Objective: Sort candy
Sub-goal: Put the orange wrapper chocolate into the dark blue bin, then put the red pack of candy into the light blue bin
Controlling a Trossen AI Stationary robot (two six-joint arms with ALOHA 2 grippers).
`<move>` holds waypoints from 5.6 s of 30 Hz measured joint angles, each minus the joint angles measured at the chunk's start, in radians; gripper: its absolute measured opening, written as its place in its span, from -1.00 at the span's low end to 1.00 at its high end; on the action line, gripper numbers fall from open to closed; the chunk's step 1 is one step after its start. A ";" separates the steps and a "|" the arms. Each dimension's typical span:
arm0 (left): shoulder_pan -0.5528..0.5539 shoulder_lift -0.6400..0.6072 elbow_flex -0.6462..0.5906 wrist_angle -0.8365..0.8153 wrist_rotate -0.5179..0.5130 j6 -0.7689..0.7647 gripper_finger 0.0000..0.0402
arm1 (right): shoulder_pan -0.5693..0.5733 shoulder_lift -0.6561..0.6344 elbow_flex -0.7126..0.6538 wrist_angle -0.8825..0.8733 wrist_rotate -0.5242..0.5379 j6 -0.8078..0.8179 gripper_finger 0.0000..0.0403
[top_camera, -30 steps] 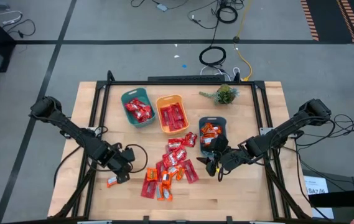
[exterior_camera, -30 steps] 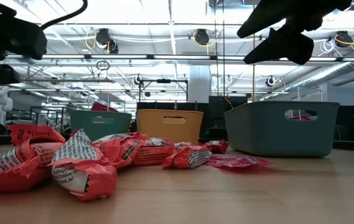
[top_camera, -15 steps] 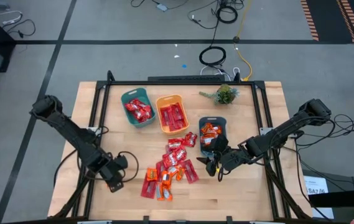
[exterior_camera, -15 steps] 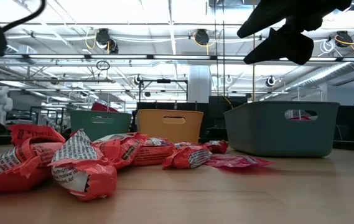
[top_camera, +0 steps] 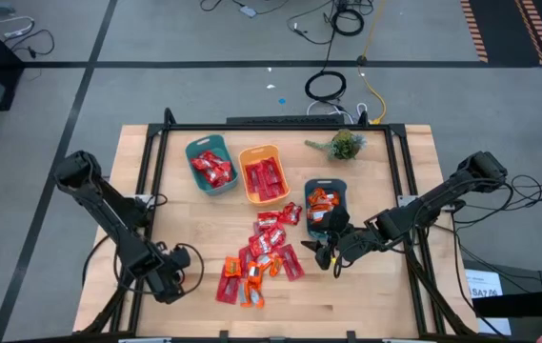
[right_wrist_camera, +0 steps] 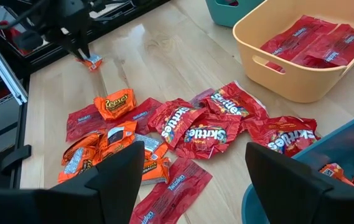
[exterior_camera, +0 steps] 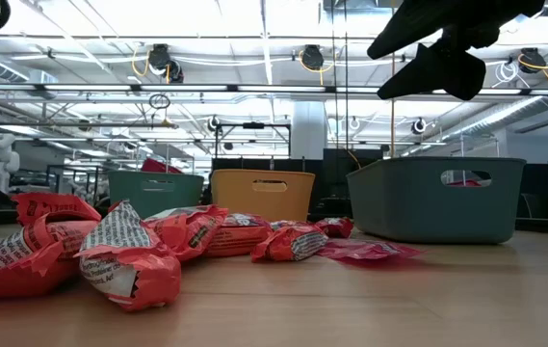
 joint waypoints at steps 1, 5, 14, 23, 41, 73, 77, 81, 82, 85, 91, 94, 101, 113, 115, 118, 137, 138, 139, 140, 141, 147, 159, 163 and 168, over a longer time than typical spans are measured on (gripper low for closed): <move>-0.001 0.015 0.001 0.000 0.000 0.000 -0.61 | 0.000 0.000 0.000 0.000 0.000 0.000 0.35; -0.011 0.065 0.008 0.001 0.001 0.000 -0.61 | 0.000 0.000 0.000 0.000 0.000 0.000 0.35; -0.015 0.084 0.006 0.006 0.002 0.000 -0.62 | 0.000 0.000 0.000 0.000 0.000 0.000 0.35; -0.015 0.086 0.003 0.001 0.008 0.001 -0.96 | 0.000 0.000 0.000 0.000 0.000 0.000 0.35; -0.010 0.092 0.133 -0.178 -0.006 0.049 -0.99 | 0.000 0.000 0.000 -0.001 0.000 0.000 0.35; 0.438 0.087 0.532 -0.439 -0.271 0.671 -1.00 | 0.000 0.000 0.000 -0.001 0.000 0.000 0.35; 0.541 0.087 0.570 -0.398 -0.312 0.792 -1.00 | 0.000 0.000 0.000 0.000 0.000 0.000 0.35; 0.634 0.087 0.576 -0.262 -0.316 0.928 -1.00 | 0.000 0.000 0.000 0.000 0.000 0.000 0.35; 0.657 0.087 0.576 -0.222 -0.316 0.954 -1.00 | 0.000 0.000 0.000 0.000 0.000 0.000 0.35; 0.725 0.087 0.576 -0.096 -0.316 1.022 -1.00 | 0.000 0.000 0.000 0.000 0.000 0.000 0.35; 0.856 0.106 0.578 0.194 -0.243 1.111 -1.00 | 0.000 0.000 0.000 0.000 0.000 0.000 0.35; 0.908 0.144 0.578 0.306 -0.158 1.154 -1.00 | 0.000 0.000 0.000 0.000 0.000 0.000 0.35; 0.984 0.289 0.621 0.481 -0.028 1.190 -1.00 | 0.000 0.000 0.000 0.001 0.000 0.000 0.35; 1.016 0.545 0.882 0.495 -0.026 1.267 -0.96 | 0.000 0.000 0.000 0.001 0.000 0.000 0.35; 1.017 0.567 0.885 0.518 -0.026 1.267 -0.93 | 0.000 0.000 0.000 0.002 0.000 0.000 0.35; 1.018 0.592 0.885 0.553 -0.026 1.267 -0.89 | 0.000 0.000 0.000 0.001 0.000 0.000 0.35; 1.018 0.608 0.885 0.557 -0.038 1.266 -0.86 | 0.000 0.000 0.000 0.002 -0.004 0.000 0.35; 1.019 0.607 0.885 0.559 -0.041 1.266 -0.86 | 0.000 0.000 0.000 0.002 -0.004 0.000 0.35; 1.021 0.602 0.885 0.558 -0.046 1.266 -0.86 | 0.000 0.000 0.000 0.002 -0.004 0.000 0.35; 1.022 0.598 0.885 0.554 -0.048 1.266 -0.86 | 0.000 0.000 0.000 0.002 -0.004 0.000 0.35; 1.023 0.595 0.885 0.554 -0.049 1.266 -0.86 | 0.000 0.000 0.000 0.002 -0.004 0.000 0.35; 1.027 0.574 0.885 0.512 -0.050 1.275 -0.86 | 0.000 0.000 0.000 0.003 -0.004 0.000 0.35; 1.028 0.481 0.885 0.233 -0.050 1.345 -0.86 | 0.000 0.000 0.000 0.002 -0.003 0.000 0.35; 1.016 0.477 0.885 0.112 -0.050 1.292 -0.86 | 0.000 0.000 0.000 0.003 -0.003 0.000 0.35; 0.971 0.469 0.846 0.064 -0.049 1.324 -0.86 | 0.000 0.000 0.000 0.002 -0.003 0.000 0.35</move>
